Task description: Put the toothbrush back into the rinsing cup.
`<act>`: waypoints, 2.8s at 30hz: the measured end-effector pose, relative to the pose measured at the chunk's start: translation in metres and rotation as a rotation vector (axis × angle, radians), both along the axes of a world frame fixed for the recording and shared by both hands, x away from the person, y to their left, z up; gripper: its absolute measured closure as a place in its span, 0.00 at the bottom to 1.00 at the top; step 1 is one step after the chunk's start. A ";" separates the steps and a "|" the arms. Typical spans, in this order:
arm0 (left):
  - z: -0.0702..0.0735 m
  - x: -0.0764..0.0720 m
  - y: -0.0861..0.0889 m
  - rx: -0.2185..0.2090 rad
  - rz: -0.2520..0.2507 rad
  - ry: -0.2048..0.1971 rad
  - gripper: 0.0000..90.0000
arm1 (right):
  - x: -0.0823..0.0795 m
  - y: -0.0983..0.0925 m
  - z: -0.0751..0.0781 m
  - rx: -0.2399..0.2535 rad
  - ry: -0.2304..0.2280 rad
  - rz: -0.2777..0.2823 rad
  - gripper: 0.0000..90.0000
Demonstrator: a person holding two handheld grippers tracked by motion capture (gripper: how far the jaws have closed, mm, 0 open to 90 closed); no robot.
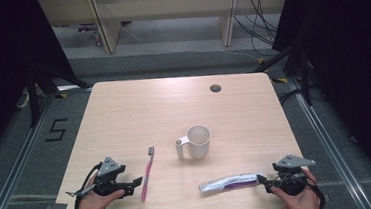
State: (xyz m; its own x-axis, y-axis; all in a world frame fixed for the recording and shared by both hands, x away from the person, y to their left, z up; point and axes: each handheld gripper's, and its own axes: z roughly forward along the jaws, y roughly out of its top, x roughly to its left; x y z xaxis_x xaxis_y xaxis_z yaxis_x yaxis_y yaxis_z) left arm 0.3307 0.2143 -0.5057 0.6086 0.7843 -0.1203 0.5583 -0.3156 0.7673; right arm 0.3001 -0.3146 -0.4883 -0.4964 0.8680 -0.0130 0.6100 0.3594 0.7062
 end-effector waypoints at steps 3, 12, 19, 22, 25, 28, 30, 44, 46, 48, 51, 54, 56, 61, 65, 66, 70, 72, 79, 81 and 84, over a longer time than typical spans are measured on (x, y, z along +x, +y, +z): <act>-0.001 0.001 -0.004 -0.018 0.011 0.005 0.21 | -0.001 0.001 0.001 0.005 0.016 -0.012 0.31; 0.002 0.005 -0.013 0.075 -0.034 0.014 0.26 | 0.000 0.000 0.000 -0.002 -0.004 0.001 0.31; 0.006 0.013 -0.021 0.133 -0.061 0.035 0.32 | 0.000 0.000 0.000 -0.003 0.002 -0.006 0.31; 0.008 0.016 -0.026 0.151 -0.059 0.044 0.36 | -0.001 0.000 0.001 -0.009 0.010 -0.008 0.31; 0.008 0.018 -0.027 0.151 -0.064 0.052 0.37 | 0.000 -0.001 0.001 -0.010 0.003 0.001 0.31; 0.008 0.019 -0.030 0.154 -0.067 0.063 0.41 | 0.000 0.000 0.001 -0.009 0.007 -0.001 0.31; 0.010 0.021 -0.030 0.175 -0.080 0.067 0.43 | 0.000 0.000 0.000 -0.005 0.004 0.002 0.31; 0.011 0.031 -0.040 0.233 -0.136 0.117 0.58 | 0.000 0.003 -0.001 0.018 0.021 0.003 0.31; 0.013 0.032 -0.043 0.257 -0.141 0.118 0.60 | 0.001 0.002 0.001 0.007 0.025 0.018 0.31; 0.015 0.033 -0.046 0.266 -0.151 0.119 0.61 | 0.000 0.004 -0.001 0.028 0.031 0.006 0.31; 0.014 0.036 -0.050 0.293 -0.168 0.134 0.65 | 0.001 0.002 0.000 -0.004 0.004 0.027 0.31; 0.012 0.039 -0.052 0.322 -0.179 0.150 0.69 | 0.001 0.002 0.000 -0.003 0.007 0.026 0.31; 0.011 0.040 -0.054 0.327 -0.180 0.148 0.73 | 0.001 0.002 0.000 0.002 0.004 0.032 0.31; 0.012 0.043 -0.055 0.353 -0.190 0.151 0.79 | 0.001 0.003 0.000 0.007 0.006 0.029 0.31; 0.015 0.046 -0.055 0.379 -0.208 0.175 0.84 | 0.000 0.004 -0.001 0.018 0.018 0.013 0.31; 0.015 0.046 -0.055 0.380 -0.210 0.183 0.85 | -0.001 0.004 0.000 0.022 0.038 0.015 0.31; 0.017 0.050 -0.057 0.412 -0.228 0.204 0.86 | 0.003 0.003 -0.001 0.017 0.013 0.047 0.31; 0.017 0.051 -0.058 0.418 -0.233 0.213 0.86 | 0.003 0.002 -0.001 0.015 0.012 0.047 0.31; 0.021 0.055 -0.062 0.488 -0.252 0.260 0.88 | 0.000 0.005 0.001 0.028 0.040 0.018 0.32; 0.022 0.055 -0.063 0.499 -0.257 0.275 0.88 | 0.000 0.005 0.001 0.027 0.040 0.019 0.32; 0.023 0.057 -0.063 0.520 -0.267 0.282 0.90 | 0.000 0.005 0.001 0.030 0.039 0.023 0.32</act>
State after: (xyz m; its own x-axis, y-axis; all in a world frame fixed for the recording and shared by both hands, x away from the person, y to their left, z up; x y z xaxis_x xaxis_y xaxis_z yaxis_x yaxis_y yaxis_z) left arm 0.3873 0.1509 -0.4823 0.7912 0.6095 0.0507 0.5669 -0.7620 0.3129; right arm 0.3003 -0.3093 -0.4875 -0.5162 0.8559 0.0327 0.6287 0.3527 0.6931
